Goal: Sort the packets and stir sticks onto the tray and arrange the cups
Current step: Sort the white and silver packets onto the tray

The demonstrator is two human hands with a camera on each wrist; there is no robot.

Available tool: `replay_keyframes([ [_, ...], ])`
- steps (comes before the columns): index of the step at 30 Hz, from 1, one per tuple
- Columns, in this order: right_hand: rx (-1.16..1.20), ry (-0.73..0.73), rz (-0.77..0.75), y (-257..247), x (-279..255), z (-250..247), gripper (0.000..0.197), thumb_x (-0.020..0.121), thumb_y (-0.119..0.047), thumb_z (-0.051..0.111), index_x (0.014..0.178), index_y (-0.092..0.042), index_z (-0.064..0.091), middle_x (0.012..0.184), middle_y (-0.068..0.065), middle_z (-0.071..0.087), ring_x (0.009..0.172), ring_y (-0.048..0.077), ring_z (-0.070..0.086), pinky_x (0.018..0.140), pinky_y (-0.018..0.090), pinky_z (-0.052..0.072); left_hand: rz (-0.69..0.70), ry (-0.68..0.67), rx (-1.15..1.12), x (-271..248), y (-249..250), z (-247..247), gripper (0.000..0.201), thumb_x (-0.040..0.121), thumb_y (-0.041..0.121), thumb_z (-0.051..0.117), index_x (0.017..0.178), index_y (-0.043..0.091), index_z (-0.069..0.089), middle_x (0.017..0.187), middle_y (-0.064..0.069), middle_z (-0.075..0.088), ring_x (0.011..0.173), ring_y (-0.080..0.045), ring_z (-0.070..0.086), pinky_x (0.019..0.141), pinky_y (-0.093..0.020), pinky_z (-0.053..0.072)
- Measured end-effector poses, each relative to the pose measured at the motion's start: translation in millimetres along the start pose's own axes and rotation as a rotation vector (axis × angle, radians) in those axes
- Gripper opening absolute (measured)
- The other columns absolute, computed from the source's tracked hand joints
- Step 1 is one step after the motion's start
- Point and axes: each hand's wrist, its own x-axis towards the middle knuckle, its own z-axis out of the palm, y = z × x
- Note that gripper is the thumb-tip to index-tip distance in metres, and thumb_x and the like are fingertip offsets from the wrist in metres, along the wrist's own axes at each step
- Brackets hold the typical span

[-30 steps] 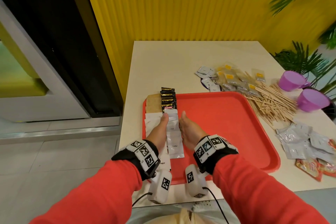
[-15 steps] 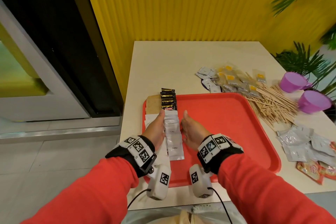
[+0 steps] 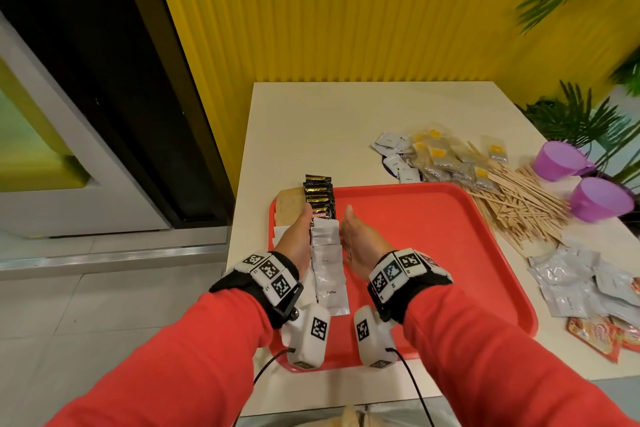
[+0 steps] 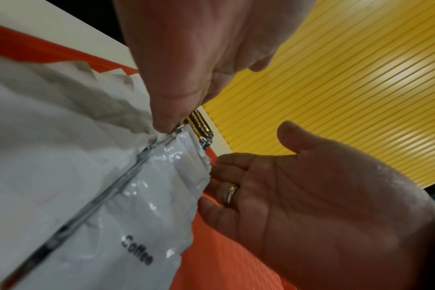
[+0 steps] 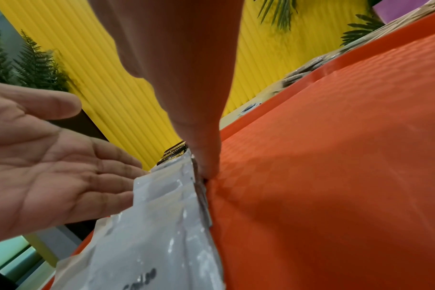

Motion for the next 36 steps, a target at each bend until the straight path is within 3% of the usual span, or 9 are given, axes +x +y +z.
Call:
replay_keyframes([
  [2, 0.003, 0.009, 0.002, -6, -3, 2, 0.056, 0.101, -0.042, 0.019, 0.14, -0.006, 0.036, 0.147, 0.012, 0.038, 0.131, 0.025, 0.043, 0.088, 0.026, 0.048, 0.009, 0.021, 0.0, -2, 5, 2, 0.044, 0.1, 0.047, 0.02, 0.085, 0.028, 0.056, 0.072, 0.014, 0.07, 0.079, -0.001, 0.059, 0.07, -0.021, 0.043],
  [4, 0.027, -0.044, 0.0, -9, -4, 4, 0.057, 0.1, -0.045, 0.017, 0.139, -0.01, 0.038, 0.145, 0.009, 0.041, 0.133, 0.022, 0.04, 0.069, 0.015, 0.051, 0.009, 0.029, -0.013, 2, 6, 2, 0.044, 0.1, 0.047, 0.019, 0.086, 0.028, 0.056, 0.067, 0.015, 0.07, 0.074, 0.001, 0.061, 0.069, -0.02, 0.043],
  [6, 0.062, -0.052, 0.006, -11, -5, 6, 0.057, 0.1, -0.046, 0.015, 0.139, -0.011, 0.037, 0.143, 0.007, 0.043, 0.132, 0.021, 0.04, 0.064, 0.011, 0.047, 0.024, 0.036, -0.014, 4, 7, 0, 0.044, 0.1, 0.048, 0.021, 0.088, 0.027, 0.058, 0.071, 0.013, 0.071, 0.071, 0.001, 0.064, 0.069, -0.021, 0.044],
  [11, 0.044, -0.058, -0.004, -13, -4, 5, 0.057, 0.099, -0.047, 0.017, 0.138, -0.012, 0.039, 0.139, 0.003, 0.047, 0.122, 0.015, 0.049, 0.073, 0.015, 0.045, 0.041, 0.059, -0.04, 6, 8, -2, 0.037, 0.099, 0.047, 0.026, 0.088, 0.03, 0.056, 0.083, 0.014, 0.067, 0.073, 0.003, 0.061, 0.07, -0.018, 0.042],
  [15, 0.055, -0.036, -0.013, -17, -3, 2, 0.059, 0.1, -0.046, 0.018, 0.142, -0.007, 0.032, 0.145, 0.004, 0.039, 0.134, 0.017, 0.036, 0.089, 0.022, 0.033, 0.043, 0.059, -0.069, 5, 13, -2, 0.037, 0.1, 0.044, 0.025, 0.086, 0.027, 0.055, 0.061, 0.016, 0.069, 0.055, 0.005, 0.065, 0.066, -0.02, 0.04],
  [21, 0.088, -0.01, -0.031, -15, -1, 5, 0.058, 0.099, -0.046, 0.022, 0.142, -0.009, 0.032, 0.145, 0.004, 0.04, 0.112, 0.009, 0.046, 0.082, 0.017, 0.041, 0.045, 0.058, -0.068, 6, 12, 1, 0.038, 0.099, 0.046, 0.03, 0.087, 0.026, 0.059, 0.072, 0.008, 0.071, 0.078, -0.007, 0.061, 0.07, -0.022, 0.047],
  [24, 0.08, 0.002, -0.048, -16, 2, 2, 0.057, 0.099, -0.047, 0.024, 0.143, -0.013, 0.031, 0.148, 0.002, 0.037, 0.126, 0.011, 0.04, 0.094, 0.024, 0.034, 0.045, 0.084, -0.052, 6, 12, 1, 0.035, 0.1, 0.044, 0.03, 0.085, 0.028, 0.057, 0.07, 0.01, 0.069, 0.075, -0.006, 0.061, 0.068, -0.023, 0.044],
  [30, 0.089, 0.015, -0.077, -21, 1, 1, 0.055, 0.1, -0.044, 0.023, 0.144, -0.012, 0.03, 0.149, 0.001, 0.034, 0.134, 0.013, 0.034, 0.095, 0.024, 0.03, 0.07, 0.083, -0.028, 1, 17, 3, 0.03, 0.1, 0.042, 0.03, 0.091, 0.031, 0.057, 0.079, 0.015, 0.065, 0.056, 0.01, 0.061, 0.058, -0.017, 0.043],
  [36, 0.062, 0.046, -0.012, -11, 5, -3, 0.063, 0.098, -0.049, 0.026, 0.147, -0.01, 0.021, 0.153, 0.004, 0.026, 0.141, 0.017, 0.026, 0.106, 0.026, 0.026, 0.046, 0.07, -0.019, -3, 11, 0, 0.038, 0.099, 0.047, 0.03, 0.086, 0.03, 0.061, 0.072, 0.015, 0.071, 0.069, 0.001, 0.065, 0.063, -0.02, 0.049],
])
